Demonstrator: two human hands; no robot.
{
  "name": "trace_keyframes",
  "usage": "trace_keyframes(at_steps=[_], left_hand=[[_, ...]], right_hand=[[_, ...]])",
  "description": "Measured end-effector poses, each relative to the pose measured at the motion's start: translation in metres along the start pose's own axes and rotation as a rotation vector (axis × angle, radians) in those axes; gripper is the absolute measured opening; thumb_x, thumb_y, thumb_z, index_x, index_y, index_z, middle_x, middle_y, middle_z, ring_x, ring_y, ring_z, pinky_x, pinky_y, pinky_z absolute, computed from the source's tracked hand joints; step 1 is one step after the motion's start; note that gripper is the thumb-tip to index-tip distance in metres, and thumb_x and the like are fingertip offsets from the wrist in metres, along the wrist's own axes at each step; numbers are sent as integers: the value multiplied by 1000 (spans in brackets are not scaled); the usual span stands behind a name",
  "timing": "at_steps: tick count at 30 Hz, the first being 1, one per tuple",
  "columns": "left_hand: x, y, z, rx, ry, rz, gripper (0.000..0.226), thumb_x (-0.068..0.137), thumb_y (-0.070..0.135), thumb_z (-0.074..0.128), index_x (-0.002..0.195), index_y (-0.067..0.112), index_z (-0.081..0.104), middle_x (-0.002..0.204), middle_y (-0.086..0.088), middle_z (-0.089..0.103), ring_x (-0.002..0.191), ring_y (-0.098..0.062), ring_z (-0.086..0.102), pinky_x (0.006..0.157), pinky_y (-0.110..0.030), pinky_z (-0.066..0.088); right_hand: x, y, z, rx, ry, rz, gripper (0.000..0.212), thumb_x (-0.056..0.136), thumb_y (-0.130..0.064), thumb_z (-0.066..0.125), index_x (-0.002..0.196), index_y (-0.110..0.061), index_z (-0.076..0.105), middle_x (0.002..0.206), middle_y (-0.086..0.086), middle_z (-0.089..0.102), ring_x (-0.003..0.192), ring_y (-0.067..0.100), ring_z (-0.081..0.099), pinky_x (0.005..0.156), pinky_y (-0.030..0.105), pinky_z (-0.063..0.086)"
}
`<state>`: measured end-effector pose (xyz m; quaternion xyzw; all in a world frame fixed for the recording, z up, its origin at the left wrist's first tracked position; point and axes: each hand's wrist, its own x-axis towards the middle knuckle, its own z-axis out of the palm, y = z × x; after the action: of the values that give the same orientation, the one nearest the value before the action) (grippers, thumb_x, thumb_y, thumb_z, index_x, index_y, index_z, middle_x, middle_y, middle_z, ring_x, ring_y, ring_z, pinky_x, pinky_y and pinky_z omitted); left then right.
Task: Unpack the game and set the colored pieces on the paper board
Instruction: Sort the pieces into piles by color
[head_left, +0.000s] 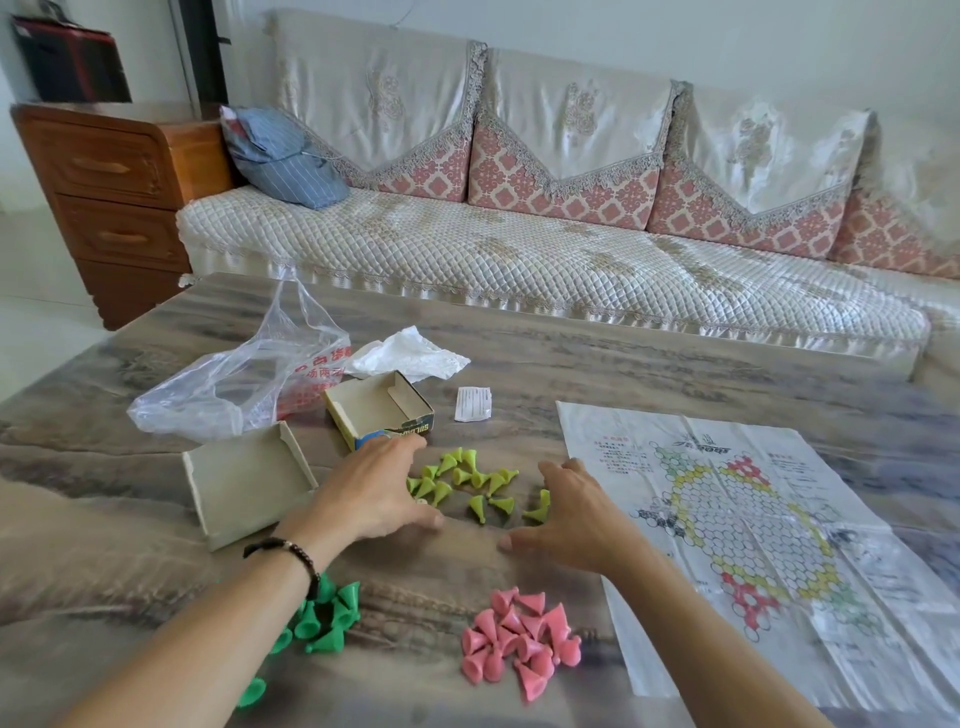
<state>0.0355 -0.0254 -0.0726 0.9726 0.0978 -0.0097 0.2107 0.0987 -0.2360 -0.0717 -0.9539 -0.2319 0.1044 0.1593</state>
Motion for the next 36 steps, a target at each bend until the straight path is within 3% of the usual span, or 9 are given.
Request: trace_keyframes(at_steps=[3,6,14,18,22,24,28,33,36], left_hand=[[15,-5,-3,-106,-59,-4,82,63,42,86,133,17,51,120,4,59,108,-12,56,91,-26,44],[27,-5,-4,-119,-94,3,73,65,36,86,128,18,56,113,5,58,101,-12,56,86,-26,46],[51,3,2,-124,-170,50,67,66,26,86,125,20,56,118,4,58,74,-11,68,76,-27,51],[50,1,-1,-154,-188,92,78,65,24,87,134,19,51,123,5,55,66,4,53,68,-17,43],[44,-3,-2,-179,-184,105,74,69,18,84,135,18,50,104,9,59,64,6,51,59,-10,35],[41,-4,-2,-170,-166,123,72,70,16,83,134,19,51,111,9,59,68,2,55,61,-14,40],[37,-7,-3,-172,-159,125,76,70,14,82,137,19,47,127,3,55,87,-15,64,70,-23,46],[38,-6,-4,-100,-153,93,109,64,25,87,150,17,21,144,-5,30,107,-22,57,84,-28,47],[45,-2,-6,-107,-219,80,108,64,19,88,149,13,22,139,-5,31,85,-24,67,78,-33,53]], right_hand=[[16,-8,-1,13,-9,-5,61,69,-44,80,112,-13,51,119,7,46,99,19,46,80,27,39],[29,-15,1,37,-6,-22,68,70,-41,80,122,-8,52,123,8,48,110,23,48,89,30,42],[40,-20,1,90,-61,-84,84,67,-43,82,136,-15,44,132,5,43,120,19,43,88,23,36],[29,-16,-9,102,-117,-158,91,63,-52,83,137,-19,41,128,1,41,110,13,42,83,22,33],[18,-23,-1,17,-169,-223,127,56,-65,80,150,-14,12,148,-3,19,133,19,34,104,26,33],[17,-28,8,-55,-138,-244,136,54,-70,78,151,-15,0,155,-4,7,138,23,31,109,35,34],[28,-28,15,-31,-36,-175,126,60,-67,76,150,-13,6,155,4,13,133,28,38,105,39,39],[45,-29,7,24,-41,-137,88,65,-55,79,131,-11,42,128,4,43,118,22,45,90,31,42],[52,-30,5,43,-50,-141,82,66,-50,81,128,-9,46,128,4,45,117,21,44,92,31,41]])
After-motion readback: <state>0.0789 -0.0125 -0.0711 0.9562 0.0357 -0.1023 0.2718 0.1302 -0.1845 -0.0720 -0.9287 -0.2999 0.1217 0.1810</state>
